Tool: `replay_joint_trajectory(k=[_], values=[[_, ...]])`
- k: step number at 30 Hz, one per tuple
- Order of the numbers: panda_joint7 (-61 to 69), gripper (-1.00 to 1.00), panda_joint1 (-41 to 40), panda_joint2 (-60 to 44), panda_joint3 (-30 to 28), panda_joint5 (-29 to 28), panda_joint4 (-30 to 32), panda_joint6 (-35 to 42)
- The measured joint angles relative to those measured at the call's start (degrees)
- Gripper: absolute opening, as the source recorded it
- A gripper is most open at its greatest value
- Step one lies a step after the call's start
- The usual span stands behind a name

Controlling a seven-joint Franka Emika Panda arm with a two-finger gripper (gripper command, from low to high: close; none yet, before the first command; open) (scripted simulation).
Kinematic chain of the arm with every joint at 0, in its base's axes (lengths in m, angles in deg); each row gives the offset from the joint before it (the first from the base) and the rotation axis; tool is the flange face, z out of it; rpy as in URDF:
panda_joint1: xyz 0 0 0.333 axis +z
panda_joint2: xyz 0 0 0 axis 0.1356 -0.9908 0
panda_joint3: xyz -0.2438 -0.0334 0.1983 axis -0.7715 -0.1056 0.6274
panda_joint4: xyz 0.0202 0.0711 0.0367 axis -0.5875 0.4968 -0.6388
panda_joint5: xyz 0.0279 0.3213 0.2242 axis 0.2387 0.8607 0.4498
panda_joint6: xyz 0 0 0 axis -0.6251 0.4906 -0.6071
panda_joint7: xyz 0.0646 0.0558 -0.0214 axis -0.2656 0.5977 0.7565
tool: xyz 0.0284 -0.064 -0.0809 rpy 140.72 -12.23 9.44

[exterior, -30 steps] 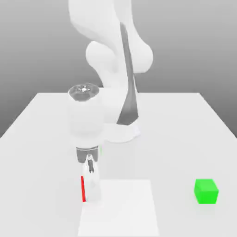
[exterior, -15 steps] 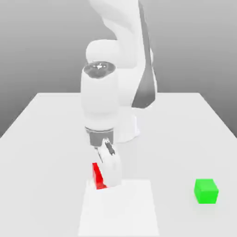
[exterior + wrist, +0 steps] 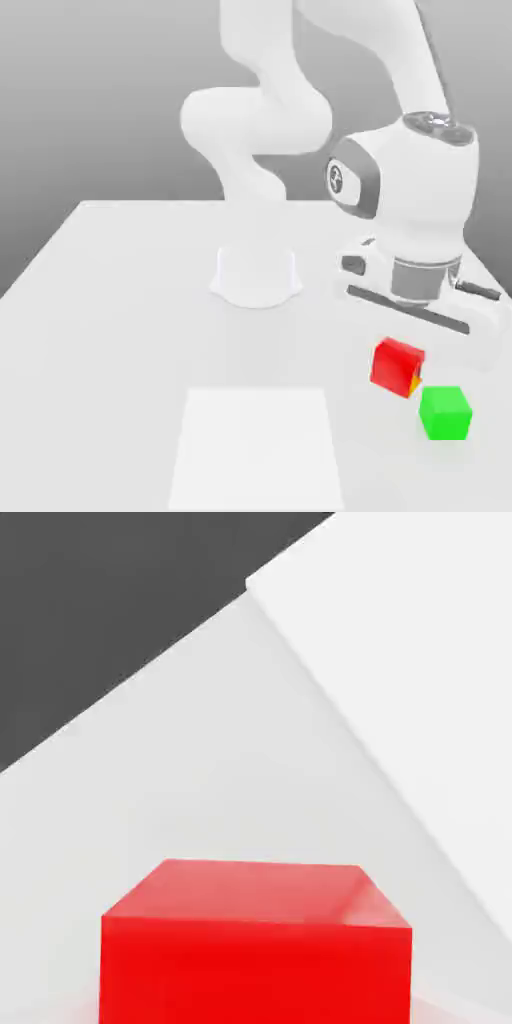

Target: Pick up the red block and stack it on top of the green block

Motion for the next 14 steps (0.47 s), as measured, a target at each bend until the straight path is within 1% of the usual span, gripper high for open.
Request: replay_joint_trajectory(k=[3,4,7,10,11,14], values=[[0.61,-1.00,3.60,-0.30,1.77,-0.46,-1.28,1.07],[0.03,-1.00,3.97,-1.16,1.65,-1.47,-1.57,0.59],[-3.48,-1.00,4.87,-5.34,-0.23,-6.52,-2.11,-2.51],[-7.88,-1.00,7.29,-10.25,-3.72,-12.61,-2.50,-6.33],[-9.16,1.00,8.16,-11.71,-4.92,-14.39,-2.60,-7.47],[-9.16,1.00,8.16,-11.71,-4.92,-14.39,-2.60,-7.47]])
